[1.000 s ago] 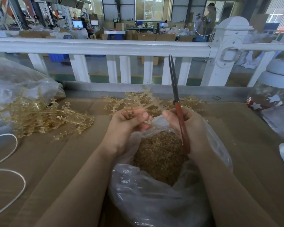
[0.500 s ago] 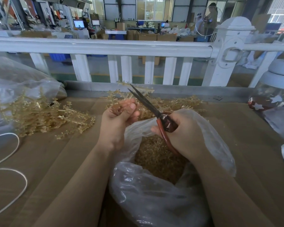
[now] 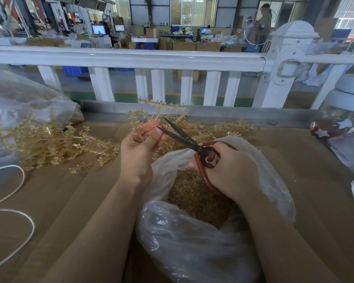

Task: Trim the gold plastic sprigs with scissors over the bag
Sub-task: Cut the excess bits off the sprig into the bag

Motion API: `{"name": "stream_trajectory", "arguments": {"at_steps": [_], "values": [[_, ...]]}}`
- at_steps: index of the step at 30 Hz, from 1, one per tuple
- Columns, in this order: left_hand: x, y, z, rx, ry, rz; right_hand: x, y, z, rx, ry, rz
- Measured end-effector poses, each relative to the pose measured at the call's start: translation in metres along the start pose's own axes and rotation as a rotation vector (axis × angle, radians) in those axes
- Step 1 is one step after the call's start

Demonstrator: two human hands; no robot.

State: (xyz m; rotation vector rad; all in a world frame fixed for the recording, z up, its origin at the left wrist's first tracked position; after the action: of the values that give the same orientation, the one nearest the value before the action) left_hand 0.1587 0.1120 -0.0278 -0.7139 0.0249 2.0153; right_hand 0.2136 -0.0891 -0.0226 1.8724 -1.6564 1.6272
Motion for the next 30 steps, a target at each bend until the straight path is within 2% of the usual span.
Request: {"name": "stream_trajectory", "arguments": {"at_steps": [12, 30], "values": [[-0.018, 0.007, -0.003, -0.027, -0.142, -0.176, -0.001, -0.001, 0.0, 0.007, -0.021, 0.013], [-0.018, 0.006, -0.001, 0.01, -0.088, -0.163, 0.002, 0.0, -0.003, 0.044, -0.035, 0.086]]}}
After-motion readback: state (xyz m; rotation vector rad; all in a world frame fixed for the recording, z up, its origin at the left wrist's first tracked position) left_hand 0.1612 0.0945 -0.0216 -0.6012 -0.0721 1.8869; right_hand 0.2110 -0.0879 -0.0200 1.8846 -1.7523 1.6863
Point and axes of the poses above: each hand's wrist, its own y-axis away from the middle knuckle, its own x-axis out of the back of the hand, z = x × y, the point moved 8 cm from there along -y, towards the middle knuckle, and after that the axes turned 2 degrees about -y, right-handed, at the moved point
